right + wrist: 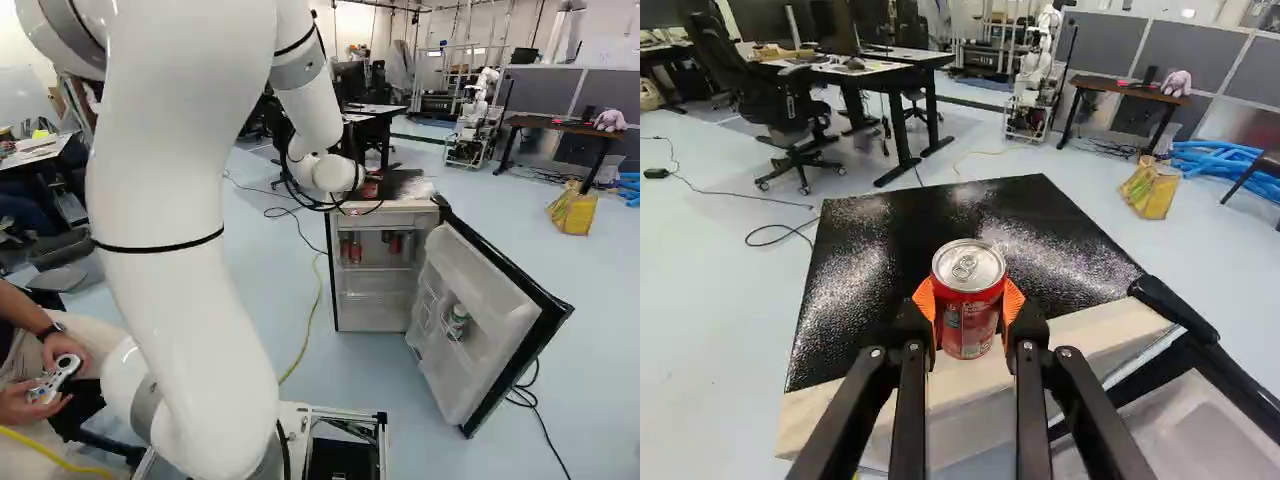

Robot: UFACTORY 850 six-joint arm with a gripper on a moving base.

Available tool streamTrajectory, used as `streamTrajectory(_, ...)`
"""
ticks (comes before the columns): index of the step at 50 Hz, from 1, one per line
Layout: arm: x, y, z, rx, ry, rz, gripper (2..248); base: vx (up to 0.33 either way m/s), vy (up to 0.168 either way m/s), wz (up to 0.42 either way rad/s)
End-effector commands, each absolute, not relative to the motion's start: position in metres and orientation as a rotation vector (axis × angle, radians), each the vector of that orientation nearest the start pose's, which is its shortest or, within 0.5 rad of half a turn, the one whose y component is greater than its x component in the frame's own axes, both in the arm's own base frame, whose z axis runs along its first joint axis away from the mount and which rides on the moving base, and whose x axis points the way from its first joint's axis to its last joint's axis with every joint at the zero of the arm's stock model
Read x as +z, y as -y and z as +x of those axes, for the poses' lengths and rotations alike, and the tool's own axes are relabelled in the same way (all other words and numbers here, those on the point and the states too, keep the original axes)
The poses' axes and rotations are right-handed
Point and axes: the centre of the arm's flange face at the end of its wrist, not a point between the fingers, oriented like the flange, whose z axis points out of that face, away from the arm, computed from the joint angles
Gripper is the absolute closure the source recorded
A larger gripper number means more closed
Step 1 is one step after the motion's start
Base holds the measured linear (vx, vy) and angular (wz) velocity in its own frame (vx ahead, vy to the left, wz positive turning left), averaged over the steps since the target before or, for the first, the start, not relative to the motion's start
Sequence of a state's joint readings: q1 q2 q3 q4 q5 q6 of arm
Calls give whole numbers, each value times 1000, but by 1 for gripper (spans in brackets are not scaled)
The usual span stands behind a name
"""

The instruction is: Grab a drink from the fridge

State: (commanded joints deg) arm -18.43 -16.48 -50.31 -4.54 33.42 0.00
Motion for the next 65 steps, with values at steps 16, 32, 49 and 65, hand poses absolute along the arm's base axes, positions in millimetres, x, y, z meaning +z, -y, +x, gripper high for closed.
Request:
streamTrajectory(16, 430, 172, 531, -1814, -313, -2761, 165, 0, 0, 0)
streamTrajectory(32, 429, 173, 539, -1818, -307, -2757, 165, 0, 0, 0)
streamTrajectory(49, 427, 173, 550, -1823, -300, -2752, 165, 0, 0, 0)
streamTrajectory(65, 421, 174, 558, -1812, -296, -2756, 165, 0, 0, 0)
